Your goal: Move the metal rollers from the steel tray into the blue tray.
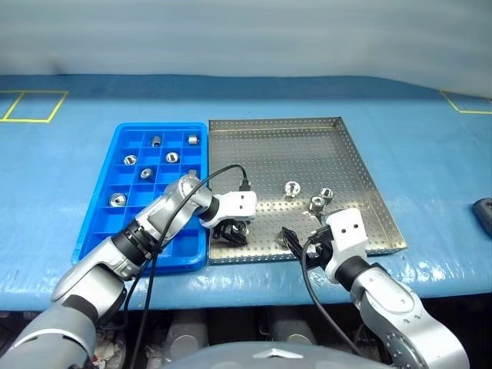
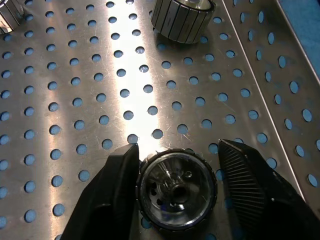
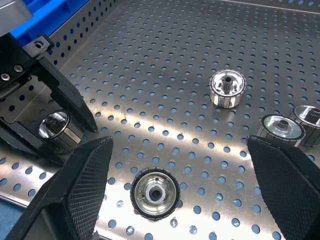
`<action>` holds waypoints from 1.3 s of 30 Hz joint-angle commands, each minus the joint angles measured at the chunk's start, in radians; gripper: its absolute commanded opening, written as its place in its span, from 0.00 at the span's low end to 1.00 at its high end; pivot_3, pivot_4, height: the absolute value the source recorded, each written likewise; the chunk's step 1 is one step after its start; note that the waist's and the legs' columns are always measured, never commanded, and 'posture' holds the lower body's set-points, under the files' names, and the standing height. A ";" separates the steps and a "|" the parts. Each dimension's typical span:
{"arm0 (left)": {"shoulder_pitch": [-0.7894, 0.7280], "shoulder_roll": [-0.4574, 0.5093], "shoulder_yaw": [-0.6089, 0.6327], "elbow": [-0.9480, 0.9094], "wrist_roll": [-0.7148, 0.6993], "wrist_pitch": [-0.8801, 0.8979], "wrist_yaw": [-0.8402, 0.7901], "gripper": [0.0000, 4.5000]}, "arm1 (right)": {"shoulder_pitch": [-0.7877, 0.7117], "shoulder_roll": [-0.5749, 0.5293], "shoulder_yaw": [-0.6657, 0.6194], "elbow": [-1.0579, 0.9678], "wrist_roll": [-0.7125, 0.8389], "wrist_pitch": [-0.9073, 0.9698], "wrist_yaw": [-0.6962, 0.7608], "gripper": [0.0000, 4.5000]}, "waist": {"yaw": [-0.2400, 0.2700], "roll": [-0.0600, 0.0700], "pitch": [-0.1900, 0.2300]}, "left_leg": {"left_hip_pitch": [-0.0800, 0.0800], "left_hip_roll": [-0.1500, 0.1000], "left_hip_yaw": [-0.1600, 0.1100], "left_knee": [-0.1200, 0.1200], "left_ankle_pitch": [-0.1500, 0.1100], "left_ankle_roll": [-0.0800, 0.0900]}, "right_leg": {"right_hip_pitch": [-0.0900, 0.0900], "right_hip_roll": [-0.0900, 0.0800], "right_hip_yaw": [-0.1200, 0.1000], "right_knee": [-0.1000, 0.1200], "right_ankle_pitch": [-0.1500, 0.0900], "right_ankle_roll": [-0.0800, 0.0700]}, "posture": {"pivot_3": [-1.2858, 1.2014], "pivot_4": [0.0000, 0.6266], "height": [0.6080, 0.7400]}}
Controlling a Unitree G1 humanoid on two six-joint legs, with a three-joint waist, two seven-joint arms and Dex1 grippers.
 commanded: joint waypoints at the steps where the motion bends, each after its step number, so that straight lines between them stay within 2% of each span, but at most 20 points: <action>1: -0.007 -0.004 0.016 -0.039 0.015 0.005 0.002 0.38 | -0.017 0.003 0.004 -0.008 -0.001 -0.028 0.004 1.00 | 0.001 0.000 0.000 | 0.000 0.000 0.000 0.000 0.000 0.000 | 0.000 0.000 0.000 0.000 0.000 0.000 | 0.52 0.24 1.00; 6: 0.002 -0.064 0.095 -0.073 -0.042 0.062 0.069 0.38 | -0.031 -0.003 0.005 -0.002 0.000 -0.028 0.010 1.00 | 0.003 0.000 0.000 | -0.001 -0.001 0.000 0.000 0.000 0.000 | 0.000 0.000 0.000 0.000 0.000 0.000 | 0.52 0.24 1.00; 9: 0.015 -0.165 0.258 -0.122 -0.154 0.175 0.166 0.38 | -0.043 -0.008 0.003 -0.005 0.002 -0.023 0.013 1.00 | 0.006 0.000 0.000 | -0.001 -0.001 0.000 0.001 0.000 0.000 | 0.000 -0.001 0.000 -0.001 0.001 0.001 | 0.53 0.24 1.00; 13: 0.038 -0.330 0.545 -0.203 -0.231 0.287 0.455 0.38 | -0.066 -0.025 0.009 -0.016 0.009 -0.010 0.027 1.00 | 0.007 0.000 0.000 | -0.002 -0.002 -0.001 0.002 0.000 0.000 | 0.000 -0.002 0.000 -0.001 0.002 0.004 | 0.54 0.24 1.00; 15: 0.059 -0.362 0.614 -0.238 -0.236 0.283 0.544 0.38 | -0.080 -0.031 0.013 -0.017 0.012 -0.004 0.034 1.00 | 0.002 0.000 0.000 | -0.001 -0.001 -0.001 0.002 0.000 0.000 | 0.001 -0.001 0.000 -0.001 0.005 0.009 | 0.54 0.24 1.00; 19: 0.175 -0.400 0.753 -0.402 -0.242 0.280 0.717 0.38 | -0.148 -0.055 0.033 0.001 0.030 0.016 0.069 1.00 | 0.004 0.000 0.000 | 0.003 -0.001 -0.001 -0.001 0.000 0.000 | 0.002 0.001 0.002 0.001 0.005 0.009 | 0.57 0.24 1.00; 28: 0.445 -0.353 0.859 -0.668 -0.229 0.296 0.873 0.38 | -0.304 -0.092 0.118 0.092 0.043 0.014 0.154 1.00 | 0.068 -0.001 0.001 | 0.001 -0.003 -0.002 0.001 0.000 0.000 | 0.003 -0.001 0.001 -0.001 0.005 0.008 | 0.62 0.24 1.00; 33: 0.549 -0.321 0.844 -0.725 -0.172 0.296 0.955 0.38 | -0.357 -0.097 0.160 0.128 0.046 0.007 0.188 1.00 | 0.099 -0.002 0.001 | 0.001 -0.003 -0.003 0.001 0.000 0.000 | 0.004 -0.002 0.000 -0.001 0.002 0.004 | 0.63 0.24 1.00; 39: 0.669 -0.375 0.906 -0.808 -0.179 0.346 1.066 0.38 | -0.396 -0.090 0.206 0.166 0.052 -0.005 0.225 1.00 | 0.118 -0.002 0.001 | 0.001 -0.003 -0.004 0.001 0.000 0.000 | 0.003 -0.002 -0.001 -0.002 0.002 0.003 | 0.66 0.24 1.00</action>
